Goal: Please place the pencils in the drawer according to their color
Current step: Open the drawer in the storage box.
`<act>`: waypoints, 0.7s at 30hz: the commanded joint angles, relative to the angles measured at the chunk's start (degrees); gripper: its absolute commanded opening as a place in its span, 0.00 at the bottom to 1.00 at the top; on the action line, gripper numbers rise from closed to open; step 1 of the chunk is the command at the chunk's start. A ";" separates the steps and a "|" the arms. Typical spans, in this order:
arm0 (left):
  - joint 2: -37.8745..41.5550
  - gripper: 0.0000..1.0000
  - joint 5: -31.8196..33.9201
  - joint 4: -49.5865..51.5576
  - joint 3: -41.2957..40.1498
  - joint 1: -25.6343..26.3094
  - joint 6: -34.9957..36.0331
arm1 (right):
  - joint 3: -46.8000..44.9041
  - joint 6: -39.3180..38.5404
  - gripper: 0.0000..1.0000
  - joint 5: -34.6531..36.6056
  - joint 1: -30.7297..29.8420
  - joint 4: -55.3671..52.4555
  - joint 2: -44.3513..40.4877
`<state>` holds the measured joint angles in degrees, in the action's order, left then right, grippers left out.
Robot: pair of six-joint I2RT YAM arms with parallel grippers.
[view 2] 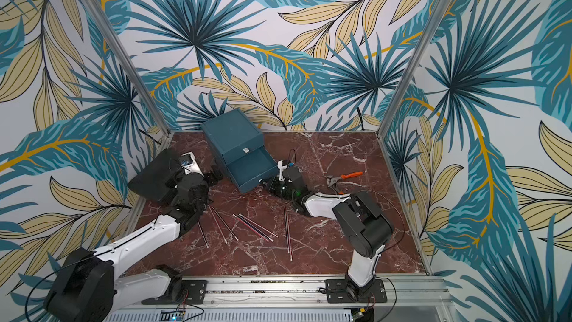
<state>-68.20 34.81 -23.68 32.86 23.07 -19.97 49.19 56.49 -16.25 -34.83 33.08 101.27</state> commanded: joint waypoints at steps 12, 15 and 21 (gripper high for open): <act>1.23 1.00 0.63 -0.05 -0.87 -0.15 -0.19 | -3.37 -2.66 0.07 1.13 -1.44 -7.41 -2.02; 1.23 1.00 0.69 0.04 -0.98 -0.11 -0.18 | -3.14 -2.80 0.08 1.01 -1.45 -7.50 -2.30; 1.02 1.00 0.53 -0.05 -0.96 -0.16 -0.28 | -3.17 -3.13 0.06 1.52 -2.15 -8.48 -4.03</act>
<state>-68.12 34.94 -23.68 32.75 23.07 -19.99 47.72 54.72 -14.92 -36.10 29.95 98.48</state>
